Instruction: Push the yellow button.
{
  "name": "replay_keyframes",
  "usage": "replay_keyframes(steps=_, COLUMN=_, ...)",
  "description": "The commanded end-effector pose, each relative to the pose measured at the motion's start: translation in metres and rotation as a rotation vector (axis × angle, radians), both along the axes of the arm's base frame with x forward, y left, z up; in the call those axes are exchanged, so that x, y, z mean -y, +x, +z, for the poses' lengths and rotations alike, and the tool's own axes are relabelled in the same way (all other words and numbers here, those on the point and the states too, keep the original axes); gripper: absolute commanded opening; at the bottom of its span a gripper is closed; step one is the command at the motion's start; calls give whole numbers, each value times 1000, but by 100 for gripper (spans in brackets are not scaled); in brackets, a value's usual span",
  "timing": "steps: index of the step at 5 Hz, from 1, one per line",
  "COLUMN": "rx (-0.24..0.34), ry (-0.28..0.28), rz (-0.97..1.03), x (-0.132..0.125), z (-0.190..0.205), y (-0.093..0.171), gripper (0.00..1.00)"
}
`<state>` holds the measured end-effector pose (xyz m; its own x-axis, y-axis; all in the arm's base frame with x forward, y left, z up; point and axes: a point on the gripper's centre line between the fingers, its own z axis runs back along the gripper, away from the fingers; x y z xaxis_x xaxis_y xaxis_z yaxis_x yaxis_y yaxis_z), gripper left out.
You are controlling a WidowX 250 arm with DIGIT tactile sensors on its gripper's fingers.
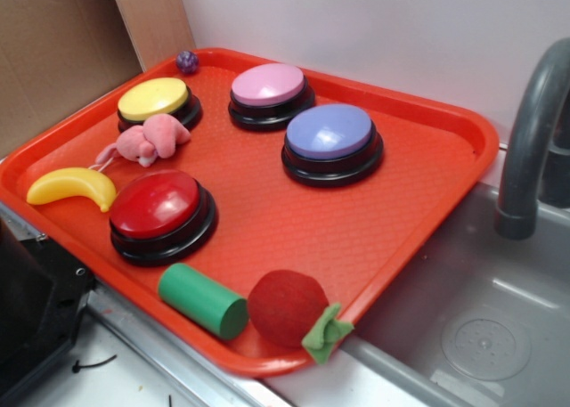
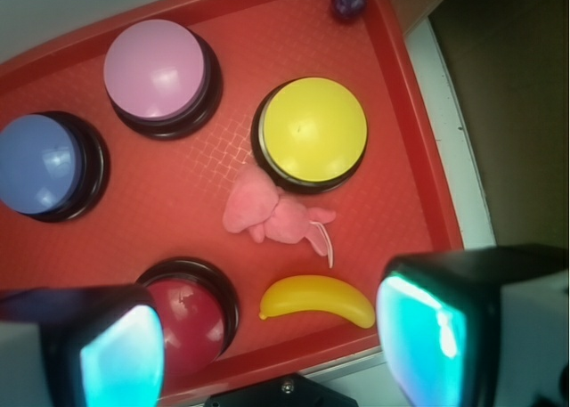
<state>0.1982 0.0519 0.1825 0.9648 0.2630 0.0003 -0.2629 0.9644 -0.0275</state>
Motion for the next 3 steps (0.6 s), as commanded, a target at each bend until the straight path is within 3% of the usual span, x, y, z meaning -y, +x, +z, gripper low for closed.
replay_keyframes(steps=1, rx=70, ry=20, rz=-13, x=-1, z=19, y=3, gripper=100)
replay_keyframes(steps=3, rx=72, ry=43, rz=-13, x=3, z=18, y=1, gripper=100)
